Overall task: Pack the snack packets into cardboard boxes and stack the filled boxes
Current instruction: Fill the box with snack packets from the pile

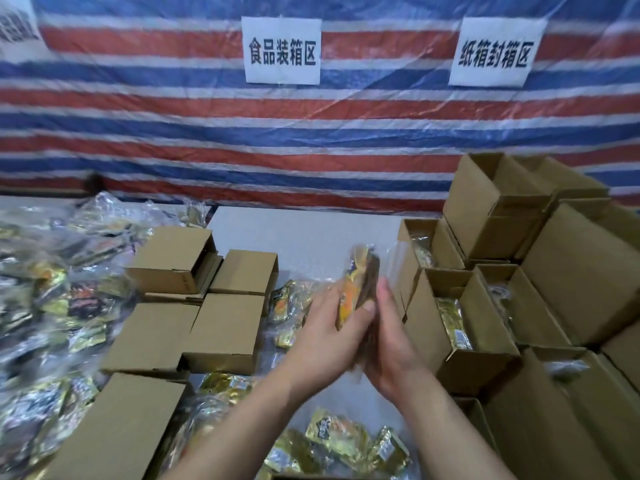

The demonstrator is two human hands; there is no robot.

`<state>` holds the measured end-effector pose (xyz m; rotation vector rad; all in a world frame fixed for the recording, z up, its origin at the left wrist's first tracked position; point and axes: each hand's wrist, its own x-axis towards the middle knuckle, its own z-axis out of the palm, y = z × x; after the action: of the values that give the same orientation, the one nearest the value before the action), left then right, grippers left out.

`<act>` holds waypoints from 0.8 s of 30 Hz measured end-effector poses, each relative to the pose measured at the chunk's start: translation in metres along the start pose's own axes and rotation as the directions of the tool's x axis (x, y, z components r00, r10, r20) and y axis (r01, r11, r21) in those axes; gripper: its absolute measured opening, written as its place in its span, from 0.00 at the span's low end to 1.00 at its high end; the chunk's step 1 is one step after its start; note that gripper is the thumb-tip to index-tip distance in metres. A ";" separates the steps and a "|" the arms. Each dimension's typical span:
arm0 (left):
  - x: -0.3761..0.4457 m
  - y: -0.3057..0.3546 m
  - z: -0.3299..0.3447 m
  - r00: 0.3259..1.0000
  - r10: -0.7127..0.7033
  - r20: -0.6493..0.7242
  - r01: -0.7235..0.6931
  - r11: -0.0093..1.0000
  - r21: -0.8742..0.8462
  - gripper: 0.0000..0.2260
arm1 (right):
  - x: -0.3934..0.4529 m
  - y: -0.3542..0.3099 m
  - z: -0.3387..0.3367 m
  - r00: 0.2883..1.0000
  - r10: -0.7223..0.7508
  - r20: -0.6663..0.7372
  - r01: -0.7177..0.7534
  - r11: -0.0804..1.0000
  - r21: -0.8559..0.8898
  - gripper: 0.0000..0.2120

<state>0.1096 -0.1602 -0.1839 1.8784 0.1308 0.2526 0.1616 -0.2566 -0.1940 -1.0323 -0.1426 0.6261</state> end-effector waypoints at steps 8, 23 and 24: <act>-0.007 0.025 0.014 0.985 0.109 -0.131 -0.094 0.989 0.117 0.17 | -0.028 -0.028 0.017 0.944 -0.298 -0.139 0.269 0.943 -0.197 0.24; -0.106 -0.125 -0.025 0.880 -0.448 0.161 0.327 0.816 0.477 0.25 | -0.074 0.025 -0.051 0.947 0.272 0.168 0.012 0.495 -0.869 0.34; -0.118 -0.146 -0.023 0.853 -0.487 0.189 0.343 0.795 0.501 0.25 | -0.073 0.038 -0.052 0.910 0.363 0.197 0.066 0.343 -0.937 0.29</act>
<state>-0.0049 -0.1182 -0.3279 2.2619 0.4196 -0.4232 0.1064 -0.3220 -0.2398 -2.0848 -0.8599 0.9507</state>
